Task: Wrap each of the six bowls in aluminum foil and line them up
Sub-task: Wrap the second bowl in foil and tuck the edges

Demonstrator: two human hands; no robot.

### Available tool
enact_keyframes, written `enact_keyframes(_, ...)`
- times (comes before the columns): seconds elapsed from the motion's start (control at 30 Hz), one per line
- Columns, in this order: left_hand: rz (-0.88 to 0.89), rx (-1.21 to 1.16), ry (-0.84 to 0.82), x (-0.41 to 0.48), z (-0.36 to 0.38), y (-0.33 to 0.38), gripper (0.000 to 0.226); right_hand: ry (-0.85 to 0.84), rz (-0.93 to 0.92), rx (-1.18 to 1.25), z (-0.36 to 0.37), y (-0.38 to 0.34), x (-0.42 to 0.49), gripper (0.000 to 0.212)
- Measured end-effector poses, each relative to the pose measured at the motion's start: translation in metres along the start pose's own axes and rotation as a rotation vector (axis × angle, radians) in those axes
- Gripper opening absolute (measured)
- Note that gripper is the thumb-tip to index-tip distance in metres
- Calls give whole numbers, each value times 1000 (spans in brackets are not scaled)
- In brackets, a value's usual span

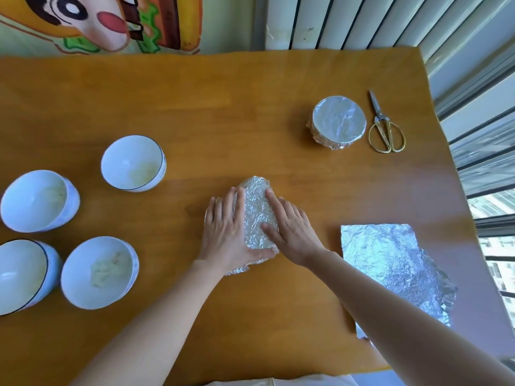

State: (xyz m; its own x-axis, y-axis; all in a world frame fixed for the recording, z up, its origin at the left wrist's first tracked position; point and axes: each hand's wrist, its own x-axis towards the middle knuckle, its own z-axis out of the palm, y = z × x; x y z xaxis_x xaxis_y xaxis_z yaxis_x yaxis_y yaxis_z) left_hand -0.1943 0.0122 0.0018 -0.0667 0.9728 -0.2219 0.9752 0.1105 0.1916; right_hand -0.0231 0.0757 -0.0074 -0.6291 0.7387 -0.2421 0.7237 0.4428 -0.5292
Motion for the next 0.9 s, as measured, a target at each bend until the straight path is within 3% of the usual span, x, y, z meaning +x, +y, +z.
enact_keyframes(0.17, 37, -34, 54, -6, -8, -2, 148, 140, -26, -8, -18, -2, 3, 75)
enact_keyframes(0.27, 20, -85, 126, -15, -12, 2, 140, 221, -140, 27, -35, -9, 19, 65)
enact_keyframes(0.37, -26, -108, 112, -21, -7, 7, 133, 123, -236, 45, -36, -15, 36, 61)
enact_keyframes(0.47, -100, -152, 57, -21, 2, 10, 134, 46, -212, 79, -23, -16, 43, 63)
enact_keyframes(0.9, -100, -228, 37, -18, 5, 6, 140, 35, -132, 163, -14, -12, 43, 61)
